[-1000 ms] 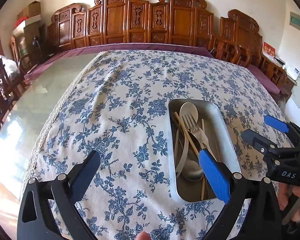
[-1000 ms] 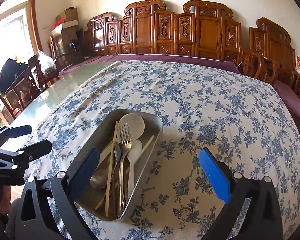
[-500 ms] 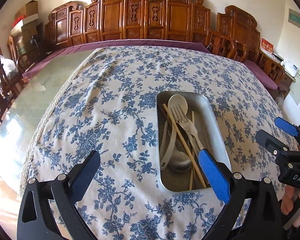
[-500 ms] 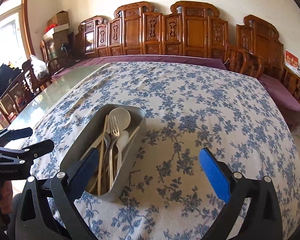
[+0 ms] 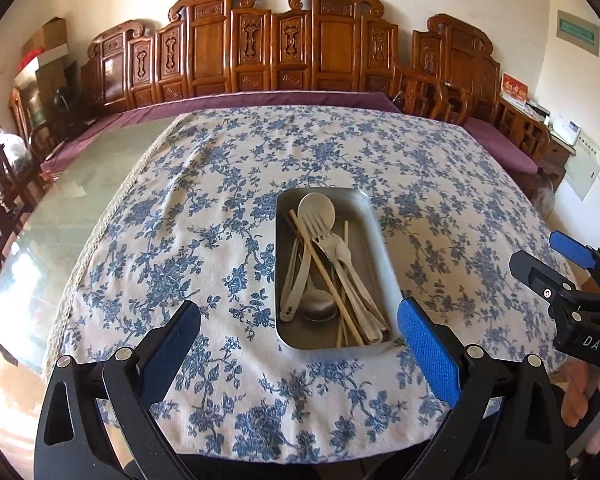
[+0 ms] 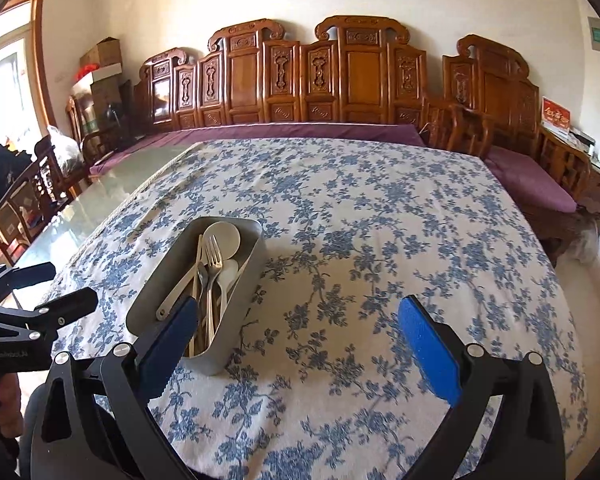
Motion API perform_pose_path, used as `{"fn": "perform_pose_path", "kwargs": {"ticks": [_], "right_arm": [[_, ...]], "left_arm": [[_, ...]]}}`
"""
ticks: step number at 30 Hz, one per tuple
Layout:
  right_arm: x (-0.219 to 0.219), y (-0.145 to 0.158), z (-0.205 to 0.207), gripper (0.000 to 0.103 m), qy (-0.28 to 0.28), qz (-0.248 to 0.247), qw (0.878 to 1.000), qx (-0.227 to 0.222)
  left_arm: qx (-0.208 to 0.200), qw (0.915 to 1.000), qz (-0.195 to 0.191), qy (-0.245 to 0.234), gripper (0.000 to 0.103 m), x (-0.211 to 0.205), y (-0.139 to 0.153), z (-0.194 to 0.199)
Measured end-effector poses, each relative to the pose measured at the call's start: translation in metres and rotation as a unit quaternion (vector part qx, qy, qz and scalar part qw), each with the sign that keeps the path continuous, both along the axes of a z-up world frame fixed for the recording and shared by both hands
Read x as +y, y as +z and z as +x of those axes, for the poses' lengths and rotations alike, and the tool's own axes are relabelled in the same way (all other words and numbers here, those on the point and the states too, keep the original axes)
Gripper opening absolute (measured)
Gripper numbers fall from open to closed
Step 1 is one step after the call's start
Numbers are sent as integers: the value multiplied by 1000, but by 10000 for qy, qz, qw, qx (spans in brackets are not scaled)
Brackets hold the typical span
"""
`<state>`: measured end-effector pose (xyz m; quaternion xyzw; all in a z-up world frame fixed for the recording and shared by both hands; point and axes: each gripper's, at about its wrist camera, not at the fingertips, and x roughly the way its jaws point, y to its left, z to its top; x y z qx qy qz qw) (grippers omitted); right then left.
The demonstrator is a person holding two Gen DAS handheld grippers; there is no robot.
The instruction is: Organize utensils
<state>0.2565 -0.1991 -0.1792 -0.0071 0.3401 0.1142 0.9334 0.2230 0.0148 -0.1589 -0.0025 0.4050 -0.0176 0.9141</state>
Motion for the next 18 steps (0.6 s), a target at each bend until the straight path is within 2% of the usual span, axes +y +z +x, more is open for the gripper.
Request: {"fn": "perform_pose_path", "kwargs": {"ticks": [5,10,18], "right_arm": [[-9,25,-27,100,-94,33,9996,-268],[-14,61,-53,100,-177,5,9973,-706],[-25,115,-90,100,-356,57,9901,-1358]], "left_arm": [[-225,9997,9,-50,95,-6,22,-20],[-608,9981,51,-129,95,-15,58,-42],[-1325,9910,66,-196,95,-29,119,-75]]}}
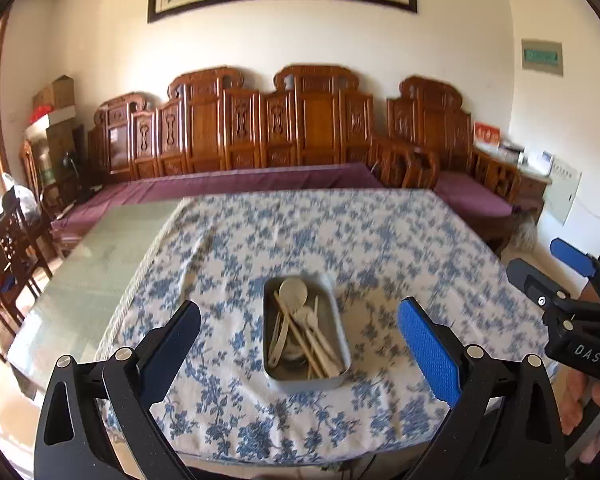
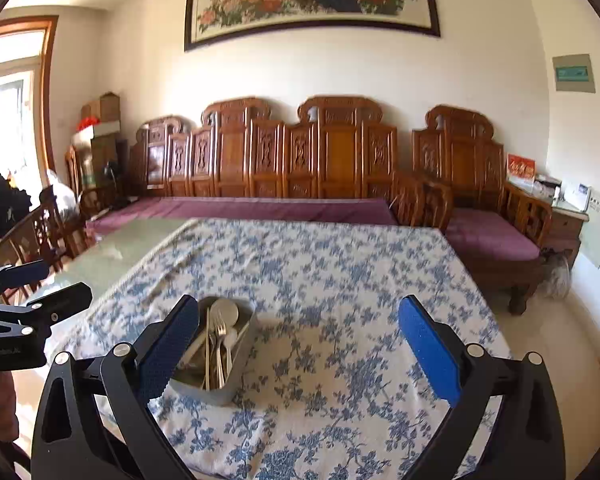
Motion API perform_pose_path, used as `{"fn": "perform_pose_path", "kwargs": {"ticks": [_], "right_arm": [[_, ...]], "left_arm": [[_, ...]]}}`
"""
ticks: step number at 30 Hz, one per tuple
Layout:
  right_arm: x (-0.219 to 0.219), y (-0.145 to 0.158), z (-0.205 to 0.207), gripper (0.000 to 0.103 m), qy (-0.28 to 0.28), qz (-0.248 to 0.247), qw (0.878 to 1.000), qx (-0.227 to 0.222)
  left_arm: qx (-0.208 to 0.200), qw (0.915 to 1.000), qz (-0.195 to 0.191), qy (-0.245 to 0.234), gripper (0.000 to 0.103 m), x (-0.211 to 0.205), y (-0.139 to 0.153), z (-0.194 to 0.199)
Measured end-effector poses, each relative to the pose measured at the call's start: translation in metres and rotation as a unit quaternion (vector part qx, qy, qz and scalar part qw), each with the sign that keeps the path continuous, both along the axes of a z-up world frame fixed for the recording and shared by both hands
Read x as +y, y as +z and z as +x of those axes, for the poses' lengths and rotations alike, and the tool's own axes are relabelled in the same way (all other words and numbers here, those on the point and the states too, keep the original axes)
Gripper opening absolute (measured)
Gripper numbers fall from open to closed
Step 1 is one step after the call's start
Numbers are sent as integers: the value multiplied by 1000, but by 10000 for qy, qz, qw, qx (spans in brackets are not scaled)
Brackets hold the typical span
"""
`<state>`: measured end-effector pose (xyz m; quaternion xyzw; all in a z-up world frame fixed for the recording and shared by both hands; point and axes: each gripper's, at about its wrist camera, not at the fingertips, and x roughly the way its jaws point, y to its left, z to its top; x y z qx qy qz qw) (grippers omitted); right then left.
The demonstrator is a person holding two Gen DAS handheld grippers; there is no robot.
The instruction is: Organize utensils
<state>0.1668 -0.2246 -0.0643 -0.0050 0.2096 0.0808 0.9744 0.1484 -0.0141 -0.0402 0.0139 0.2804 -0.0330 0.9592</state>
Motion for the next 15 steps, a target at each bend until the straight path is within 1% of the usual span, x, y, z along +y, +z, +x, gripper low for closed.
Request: {"fn": "perform_pose_path", "kwargs": {"ticks": [5,9,15], "right_arm": [[-4,25,-17,100,-19,21,9995,-304],[-7,32,-22,100,2,71,9993,-360],[-7,34,-24,100,-46,50,9991,-413]], "left_arm": [[-310,9995,-93,45,95,0,23,-15],[-455,9988,-159,101,95,3,34,-20],[-524,9985,-128,94,95,0,38,-23]]}}
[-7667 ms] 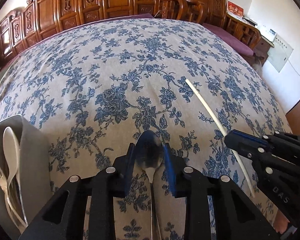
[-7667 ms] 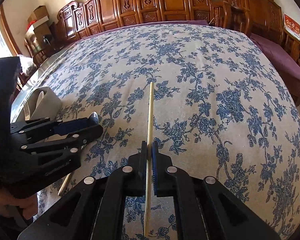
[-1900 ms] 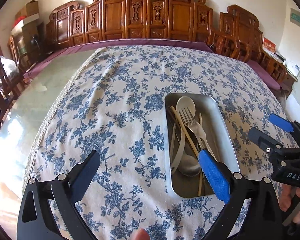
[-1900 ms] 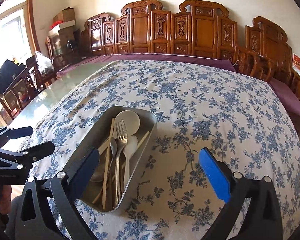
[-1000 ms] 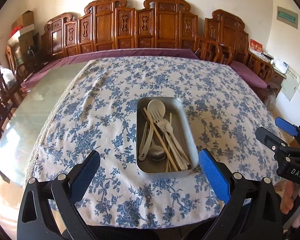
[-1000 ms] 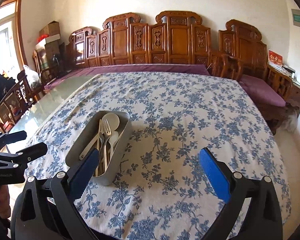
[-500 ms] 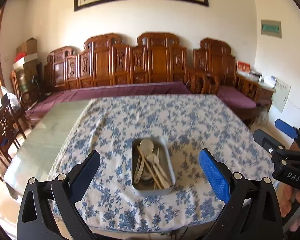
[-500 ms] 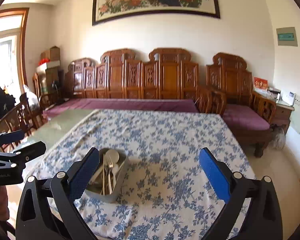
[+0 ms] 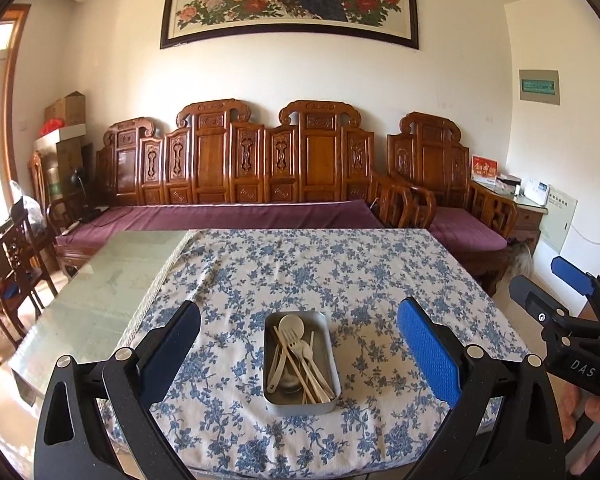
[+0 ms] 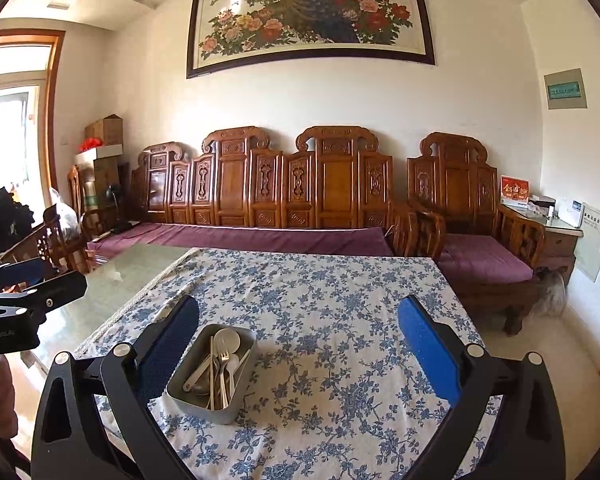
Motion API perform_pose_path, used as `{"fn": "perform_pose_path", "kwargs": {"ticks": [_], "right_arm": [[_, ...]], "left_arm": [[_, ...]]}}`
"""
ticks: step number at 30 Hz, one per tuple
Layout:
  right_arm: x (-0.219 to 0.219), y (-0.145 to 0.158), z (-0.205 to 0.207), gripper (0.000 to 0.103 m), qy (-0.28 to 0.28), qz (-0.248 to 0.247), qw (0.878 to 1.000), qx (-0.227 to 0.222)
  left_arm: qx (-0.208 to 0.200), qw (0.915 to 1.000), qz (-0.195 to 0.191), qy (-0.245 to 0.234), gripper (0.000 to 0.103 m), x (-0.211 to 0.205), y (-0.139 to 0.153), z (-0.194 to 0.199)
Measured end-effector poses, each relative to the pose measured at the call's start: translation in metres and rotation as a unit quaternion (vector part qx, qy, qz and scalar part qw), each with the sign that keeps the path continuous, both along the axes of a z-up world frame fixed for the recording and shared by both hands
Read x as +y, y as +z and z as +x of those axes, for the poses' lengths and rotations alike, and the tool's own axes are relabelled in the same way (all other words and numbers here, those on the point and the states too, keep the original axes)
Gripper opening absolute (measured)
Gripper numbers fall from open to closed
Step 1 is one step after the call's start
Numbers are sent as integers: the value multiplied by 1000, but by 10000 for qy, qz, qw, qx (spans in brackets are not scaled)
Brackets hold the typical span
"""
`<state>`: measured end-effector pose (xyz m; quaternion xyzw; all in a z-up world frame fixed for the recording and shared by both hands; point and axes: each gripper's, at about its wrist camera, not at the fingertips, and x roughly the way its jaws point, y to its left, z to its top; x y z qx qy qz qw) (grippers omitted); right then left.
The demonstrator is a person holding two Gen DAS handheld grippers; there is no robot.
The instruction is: Organize utensils
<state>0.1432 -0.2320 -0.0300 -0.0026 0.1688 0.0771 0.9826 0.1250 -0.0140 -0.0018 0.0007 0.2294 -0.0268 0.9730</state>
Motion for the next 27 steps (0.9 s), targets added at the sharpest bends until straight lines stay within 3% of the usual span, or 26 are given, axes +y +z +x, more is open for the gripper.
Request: {"fn": "perform_pose_path", "kwargs": {"ticks": [27], "right_arm": [[-3,1,-1,100,-26,33,10000,-11]], "left_arm": [[-1,10000,-1,-6,95,1,2,-1]]}}
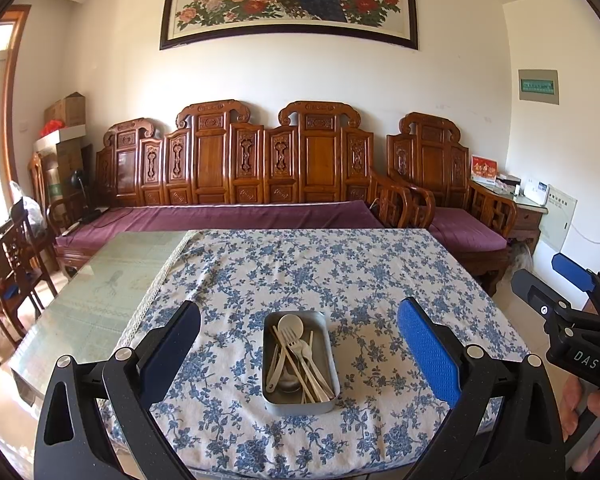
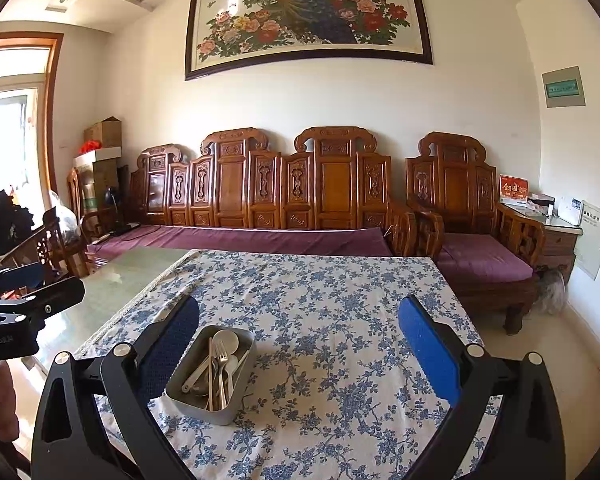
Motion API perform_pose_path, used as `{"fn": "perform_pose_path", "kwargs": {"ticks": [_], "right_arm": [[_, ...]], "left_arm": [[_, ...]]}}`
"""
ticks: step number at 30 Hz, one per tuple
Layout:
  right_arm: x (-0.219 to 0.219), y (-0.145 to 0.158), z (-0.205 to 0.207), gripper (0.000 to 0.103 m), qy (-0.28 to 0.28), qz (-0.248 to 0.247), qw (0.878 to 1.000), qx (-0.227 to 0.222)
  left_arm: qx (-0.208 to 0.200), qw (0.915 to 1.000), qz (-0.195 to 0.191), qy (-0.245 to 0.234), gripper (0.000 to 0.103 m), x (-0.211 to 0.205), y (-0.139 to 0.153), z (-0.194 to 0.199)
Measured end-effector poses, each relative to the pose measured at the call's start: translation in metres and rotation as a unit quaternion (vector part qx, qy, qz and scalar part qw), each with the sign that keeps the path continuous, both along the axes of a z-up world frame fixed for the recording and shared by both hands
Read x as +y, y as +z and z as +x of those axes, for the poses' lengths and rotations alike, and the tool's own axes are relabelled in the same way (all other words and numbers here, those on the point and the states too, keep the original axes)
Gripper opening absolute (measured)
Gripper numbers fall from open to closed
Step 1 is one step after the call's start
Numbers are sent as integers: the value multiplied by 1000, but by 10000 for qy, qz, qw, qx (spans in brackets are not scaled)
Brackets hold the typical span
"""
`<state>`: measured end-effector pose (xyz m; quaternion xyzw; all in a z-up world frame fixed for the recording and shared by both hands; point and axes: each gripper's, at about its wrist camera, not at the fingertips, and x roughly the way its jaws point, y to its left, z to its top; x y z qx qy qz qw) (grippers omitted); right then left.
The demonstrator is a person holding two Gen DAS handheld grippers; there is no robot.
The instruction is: Organize utensils
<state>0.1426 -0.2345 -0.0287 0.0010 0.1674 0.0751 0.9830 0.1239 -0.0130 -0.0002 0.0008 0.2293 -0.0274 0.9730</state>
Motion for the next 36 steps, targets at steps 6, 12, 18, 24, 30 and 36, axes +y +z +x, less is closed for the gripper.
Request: {"fn": "perform_pose_path", "kwargs": {"ticks": [6,12,18,24,30,36], "right_arm": [[0,0,0,100,9,11,10000,-10],[1,0,0,100,18,9,10000,-12],[1,1,1,100,18,21,10000,-11],[1,0,1,100,22,21,10000,-9],[1,1,1,100,18,17,10000,-17],[2,2,1,100,23,10,10000,-28]], "left_arm": [[-10,10000,8,6,95,0,0,0],[-13,10000,9,9,95,-1,1,0],[-18,10000,2,2,95,-2,1,0],[-27,10000,6,2,95,-3,2,-1],[-32,10000,-6,0,95,-3,1,-2],[-42,10000,-10,-6,95,-4,2,-3]]}}
